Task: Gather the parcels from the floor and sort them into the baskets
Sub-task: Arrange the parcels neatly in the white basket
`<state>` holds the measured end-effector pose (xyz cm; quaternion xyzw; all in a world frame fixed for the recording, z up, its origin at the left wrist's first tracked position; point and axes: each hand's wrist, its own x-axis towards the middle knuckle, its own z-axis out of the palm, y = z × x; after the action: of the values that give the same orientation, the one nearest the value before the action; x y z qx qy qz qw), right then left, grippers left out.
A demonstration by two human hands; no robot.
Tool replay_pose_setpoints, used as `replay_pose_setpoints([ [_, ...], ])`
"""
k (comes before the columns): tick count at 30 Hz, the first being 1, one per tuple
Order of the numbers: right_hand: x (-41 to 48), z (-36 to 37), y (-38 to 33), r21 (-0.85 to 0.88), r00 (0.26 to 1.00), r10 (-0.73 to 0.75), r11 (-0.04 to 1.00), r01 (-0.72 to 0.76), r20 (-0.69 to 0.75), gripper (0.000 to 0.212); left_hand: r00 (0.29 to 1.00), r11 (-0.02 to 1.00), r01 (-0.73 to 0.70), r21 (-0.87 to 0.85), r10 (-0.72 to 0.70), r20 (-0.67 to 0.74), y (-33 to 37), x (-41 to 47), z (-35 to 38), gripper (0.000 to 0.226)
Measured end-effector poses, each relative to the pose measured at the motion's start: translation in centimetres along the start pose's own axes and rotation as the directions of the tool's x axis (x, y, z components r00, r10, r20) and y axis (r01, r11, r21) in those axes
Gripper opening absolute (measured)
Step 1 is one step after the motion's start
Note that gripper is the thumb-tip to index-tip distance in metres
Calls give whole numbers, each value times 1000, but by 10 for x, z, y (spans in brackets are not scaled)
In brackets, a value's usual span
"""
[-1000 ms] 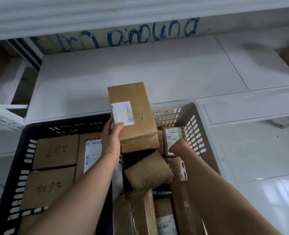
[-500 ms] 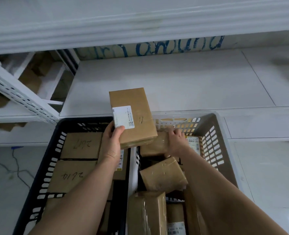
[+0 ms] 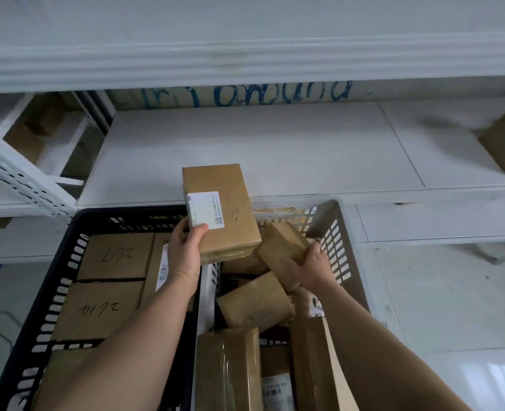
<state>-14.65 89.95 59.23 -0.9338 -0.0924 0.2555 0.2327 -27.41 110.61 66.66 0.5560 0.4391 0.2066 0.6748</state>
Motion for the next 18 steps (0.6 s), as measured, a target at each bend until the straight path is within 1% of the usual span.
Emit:
replay_pose_setpoints([
  [1, 0, 0, 4, 37, 997, -12, 999, 9, 71, 58, 1000, 1000, 7, -3, -7, 1, -2, 0, 2, 65],
  [2, -2, -1, 7, 35, 991, -38, 999, 33, 130, 44, 1000, 1000, 13, -3, -13, 4, -3, 0, 4, 68],
  [3, -2, 1, 11, 35, 983, -51, 998, 46, 174, 38, 1000, 1000, 16, -1, -16, 9, -4, 0, 5, 72],
  [4, -3, 5, 15, 38, 977, -48, 998, 41, 206, 38, 1000, 1000, 19, 11, -19, 15, -6, 0, 6, 75],
  [6, -5, 12, 19, 143, 972, -5, 989, -30, 234, 42, 1000, 999, 8, 31, -8, 26, -8, -1, 7, 77],
  [9, -2, 19, 20, 270, 980, 123, 949, -162, 157, 48, 1000, 999, 3, 42, -4, 20, -11, 1, 6, 67],
  [11, 3, 19, 18, 320, 973, 222, 919, -231, 63, 67, 1000, 999, 10, 39, -10, 9, -12, 3, 6, 65],
  [12, 7, 17, 17, 357, 963, 267, 896, -264, 42, 77, 1000, 999, 12, 39, -13, 3, -13, 3, 7, 66],
  [13, 10, 15, 16, 388, 953, 297, 874, -294, 53, 80, 1000, 999, 13, 44, -13, -2, -13, 3, 8, 67],
  [14, 14, 13, 17, 378, 952, 294, 874, -304, 85, 77, 1000, 999, 13, 53, -13, -3, -13, 3, 9, 69],
  [16, 20, 7, 19, 299, 957, 234, 913, -277, 172, 66, 1000, 998, 16, 61, -16, -2, -14, 3, 10, 75],
  [17, 22, 5, 18, 291, 962, 208, 923, -253, 176, 64, 1000, 998, 18, 65, -18, -2, -15, 4, 10, 76],
  [18, 24, 4, 19, 320, 966, 195, 916, -242, 173, 64, 1000, 997, 20, 70, -19, -2, -15, 4, 10, 74],
])
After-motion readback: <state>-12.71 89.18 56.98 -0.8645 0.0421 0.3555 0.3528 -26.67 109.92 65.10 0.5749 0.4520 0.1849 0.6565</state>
